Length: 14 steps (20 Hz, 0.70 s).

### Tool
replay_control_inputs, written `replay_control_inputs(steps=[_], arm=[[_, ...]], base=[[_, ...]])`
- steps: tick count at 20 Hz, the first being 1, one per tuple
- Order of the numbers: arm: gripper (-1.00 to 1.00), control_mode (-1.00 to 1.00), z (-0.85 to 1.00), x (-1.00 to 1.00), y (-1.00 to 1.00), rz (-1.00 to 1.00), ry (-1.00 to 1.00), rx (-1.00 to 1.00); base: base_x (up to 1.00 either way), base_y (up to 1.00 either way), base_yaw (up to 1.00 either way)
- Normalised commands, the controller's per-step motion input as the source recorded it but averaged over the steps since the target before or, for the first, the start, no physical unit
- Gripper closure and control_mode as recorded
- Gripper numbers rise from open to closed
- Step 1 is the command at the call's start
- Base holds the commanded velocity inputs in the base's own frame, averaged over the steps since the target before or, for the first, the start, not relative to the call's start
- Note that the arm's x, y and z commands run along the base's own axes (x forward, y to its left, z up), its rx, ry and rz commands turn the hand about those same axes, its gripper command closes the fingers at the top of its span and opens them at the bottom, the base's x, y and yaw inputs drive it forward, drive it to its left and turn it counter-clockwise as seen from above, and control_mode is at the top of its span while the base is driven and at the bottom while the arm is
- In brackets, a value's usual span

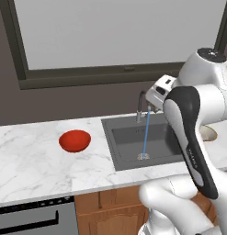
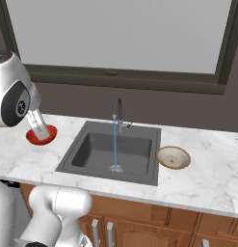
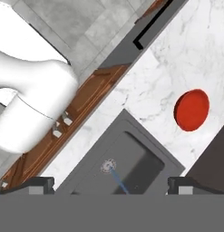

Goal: Rinse each bowl for a few seconds and place them down in the sink or on the counter.

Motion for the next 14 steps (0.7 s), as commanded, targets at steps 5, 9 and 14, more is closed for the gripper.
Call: replay_control_inputs(steps=[5,9,14], arm=[[-1.00,-1.00,-0.16,0.07,0.83,0.06,0.03,0.02],[-1.00,-1.00,-0.33,0.15,0.38,0.08,0.06,0.10],[-1.00,-1.00,-0.40,0.18,0.08,0.05,0.09,0.09]], base=[[0.00,0.00,0.00],[0.00,0.00,0.00],[0.00,0.00,0.00]])
